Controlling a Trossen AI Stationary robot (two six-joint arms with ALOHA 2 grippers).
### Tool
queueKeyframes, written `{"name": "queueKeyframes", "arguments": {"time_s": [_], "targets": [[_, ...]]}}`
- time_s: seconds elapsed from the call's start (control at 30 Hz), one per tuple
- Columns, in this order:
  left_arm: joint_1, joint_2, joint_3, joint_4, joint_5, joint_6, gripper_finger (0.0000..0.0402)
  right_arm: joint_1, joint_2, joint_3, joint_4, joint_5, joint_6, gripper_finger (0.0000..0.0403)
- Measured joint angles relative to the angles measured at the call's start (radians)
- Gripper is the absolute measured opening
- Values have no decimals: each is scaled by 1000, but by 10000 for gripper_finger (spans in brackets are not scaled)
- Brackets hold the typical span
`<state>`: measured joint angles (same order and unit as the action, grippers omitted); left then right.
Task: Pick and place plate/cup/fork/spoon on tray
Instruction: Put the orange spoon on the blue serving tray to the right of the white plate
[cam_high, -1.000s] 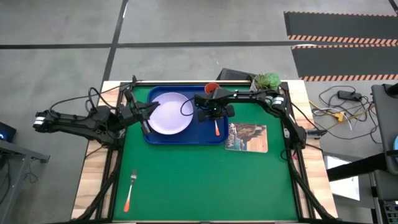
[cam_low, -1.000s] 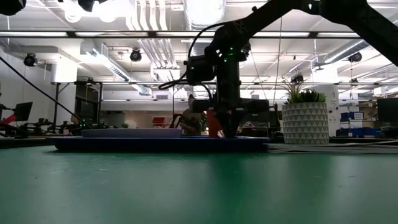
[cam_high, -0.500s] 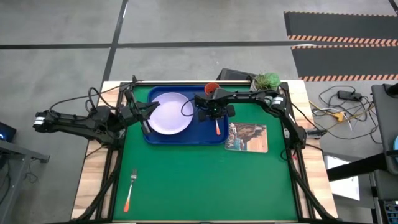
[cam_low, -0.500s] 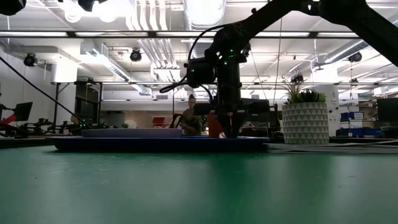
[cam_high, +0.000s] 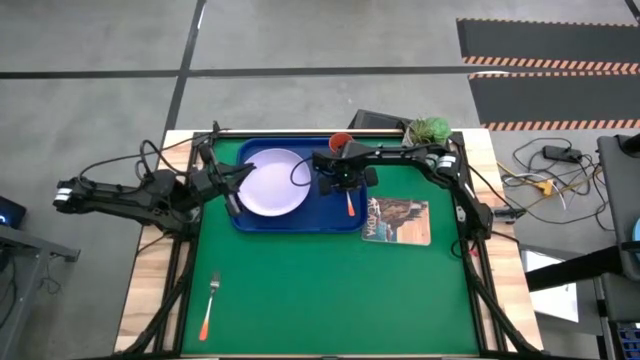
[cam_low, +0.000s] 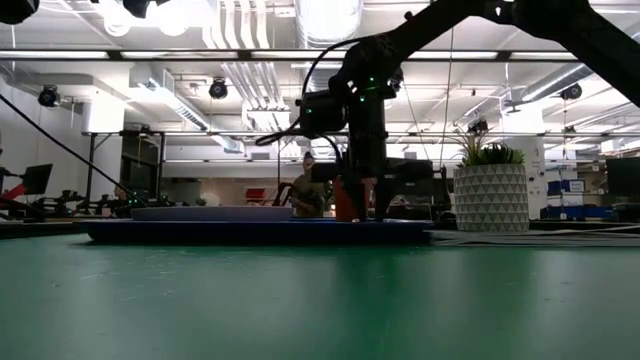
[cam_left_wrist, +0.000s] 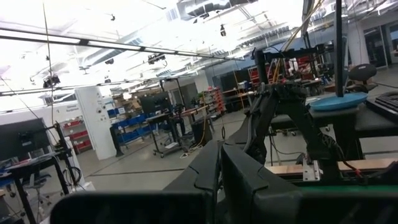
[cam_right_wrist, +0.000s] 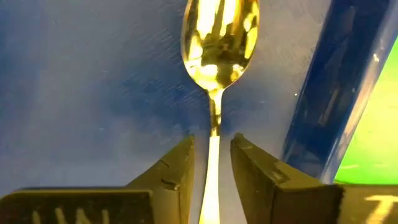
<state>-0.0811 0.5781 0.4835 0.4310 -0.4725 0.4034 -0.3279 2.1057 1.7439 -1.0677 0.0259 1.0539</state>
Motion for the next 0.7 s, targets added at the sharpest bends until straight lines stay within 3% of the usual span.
{"name": "queueKeyframes", "arguments": {"time_s": [0.2,0.4,0.7], "targets": [[0,-5,0,-2,0,0,1,1,-26,19,-12,-1,-20,97],[0,-5,0,-3,0,0,1,9,-26,19,60,12,-60,70],[0,-5,0,-4,0,0,1,19,9,17,180,189,-113,12]]}}
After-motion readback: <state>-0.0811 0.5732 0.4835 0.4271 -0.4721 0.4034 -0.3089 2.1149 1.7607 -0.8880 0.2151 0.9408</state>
